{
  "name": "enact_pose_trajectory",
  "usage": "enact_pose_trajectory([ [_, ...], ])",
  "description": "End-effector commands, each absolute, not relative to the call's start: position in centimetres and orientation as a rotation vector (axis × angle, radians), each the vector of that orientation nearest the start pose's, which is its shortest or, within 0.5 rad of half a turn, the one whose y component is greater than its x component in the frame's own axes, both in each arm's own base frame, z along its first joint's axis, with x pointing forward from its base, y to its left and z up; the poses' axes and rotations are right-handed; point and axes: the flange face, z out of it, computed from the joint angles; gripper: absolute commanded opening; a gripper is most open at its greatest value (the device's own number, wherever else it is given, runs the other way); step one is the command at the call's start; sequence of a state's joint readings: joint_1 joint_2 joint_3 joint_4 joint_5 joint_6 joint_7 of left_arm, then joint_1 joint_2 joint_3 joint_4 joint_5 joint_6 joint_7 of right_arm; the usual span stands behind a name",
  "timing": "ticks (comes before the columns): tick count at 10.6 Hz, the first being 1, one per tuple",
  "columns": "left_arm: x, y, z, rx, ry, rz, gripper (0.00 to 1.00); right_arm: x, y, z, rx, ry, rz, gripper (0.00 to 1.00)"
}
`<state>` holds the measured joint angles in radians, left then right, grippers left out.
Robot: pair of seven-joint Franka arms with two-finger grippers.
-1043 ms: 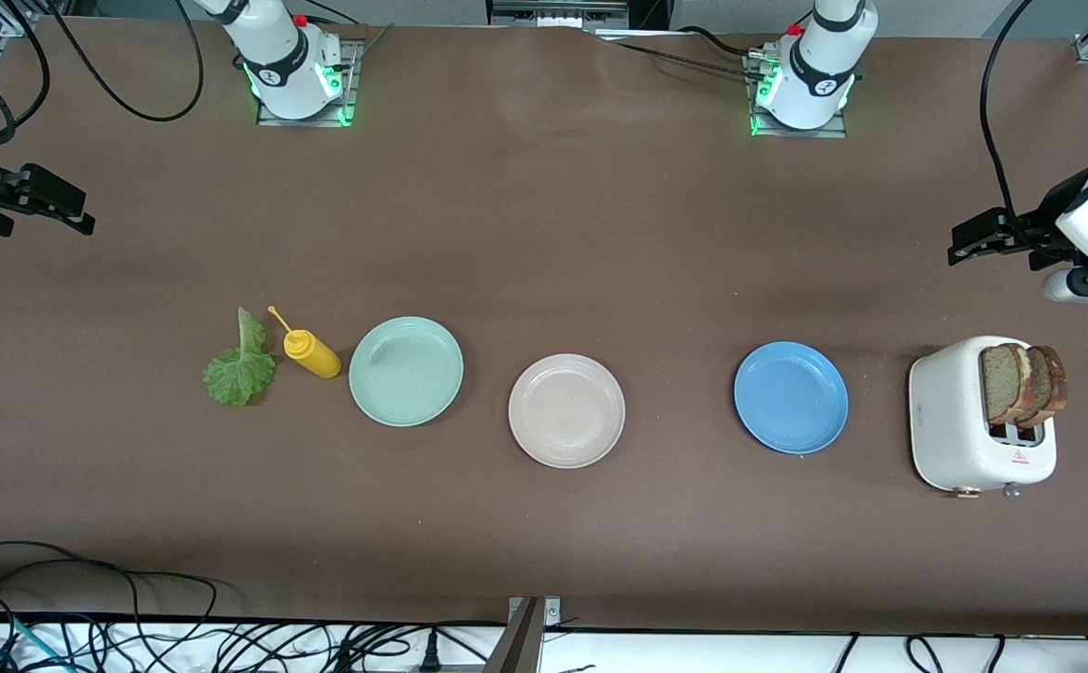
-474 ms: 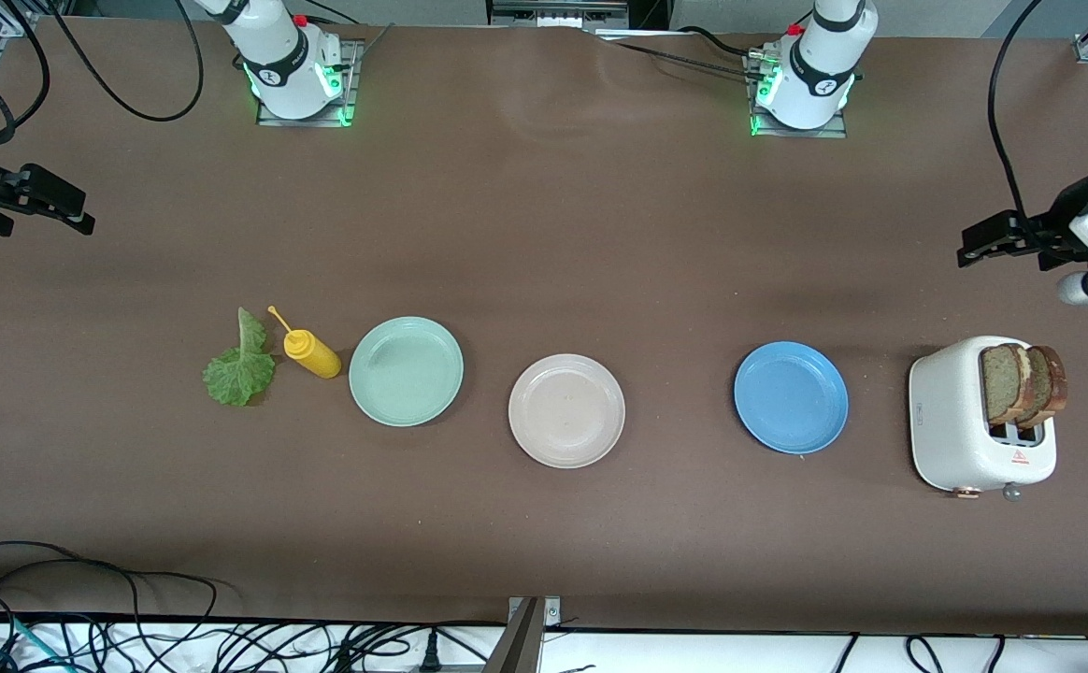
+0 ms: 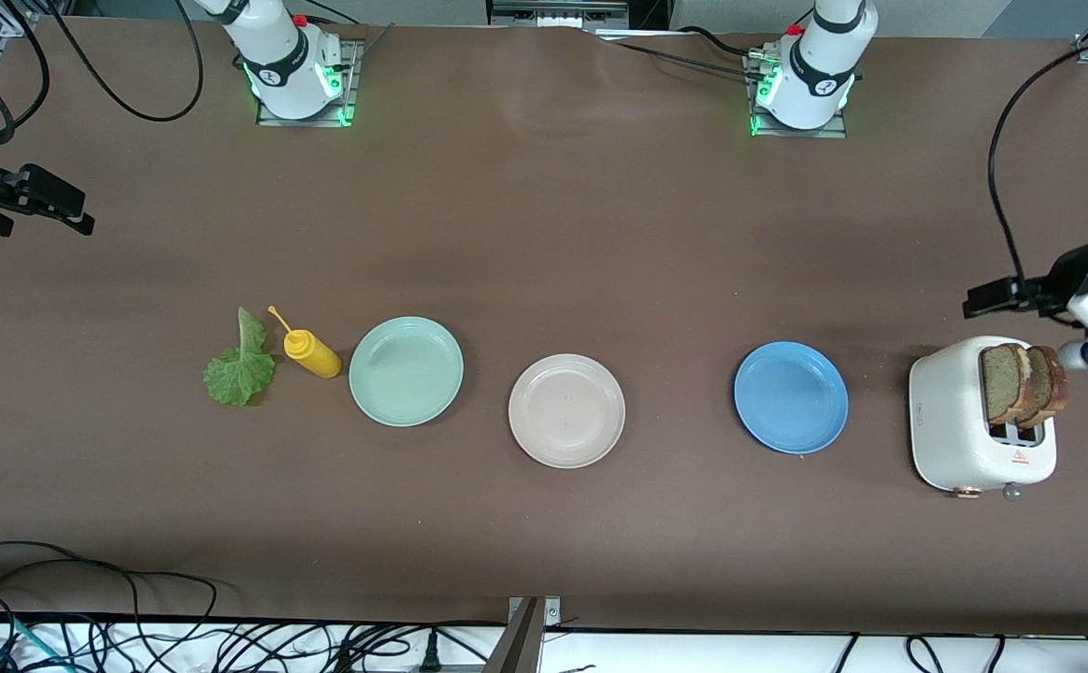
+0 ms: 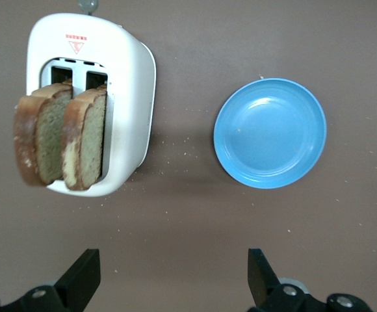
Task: Make sandwich on beige plate with both arms
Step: 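Lower the left gripper into the toaster and grasp a bread slice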
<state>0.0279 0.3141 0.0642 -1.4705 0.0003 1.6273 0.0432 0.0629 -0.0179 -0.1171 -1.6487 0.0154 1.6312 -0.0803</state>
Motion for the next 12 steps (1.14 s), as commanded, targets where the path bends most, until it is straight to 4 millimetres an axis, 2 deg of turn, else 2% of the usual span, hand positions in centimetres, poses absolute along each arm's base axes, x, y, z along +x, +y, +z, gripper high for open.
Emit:
enact_pose_trajectory([
  [1, 65.7, 6.2, 45.2, -3.079, 0.013, 0.240, 1.00, 55.3, -3.0, 60.7, -3.114, -0.027, 0.004, 1.00],
  [3, 66.9, 9.1, 42.8, -3.082, -0.014, 0.250, 1.00, 55.3, -3.0, 60.7, -3.114, -0.025, 0.004, 1.00],
  [5, 67.7, 10.4, 42.0, -3.085, 0.068, 0.252, 1.00, 55.3, -3.0, 60.7, -3.114, -0.025, 0.004, 1.00],
  [7, 67.8, 11.6, 40.7, -3.089, 0.095, 0.275, 1.00, 55.3, -3.0, 60.7, -3.114, -0.025, 0.004, 1.00],
  [12, 67.9, 14.2, 39.3, -3.092, 0.156, 0.265, 1.00, 55.3, -3.1, 60.6, -3.114, -0.022, 0.007, 1.00],
])
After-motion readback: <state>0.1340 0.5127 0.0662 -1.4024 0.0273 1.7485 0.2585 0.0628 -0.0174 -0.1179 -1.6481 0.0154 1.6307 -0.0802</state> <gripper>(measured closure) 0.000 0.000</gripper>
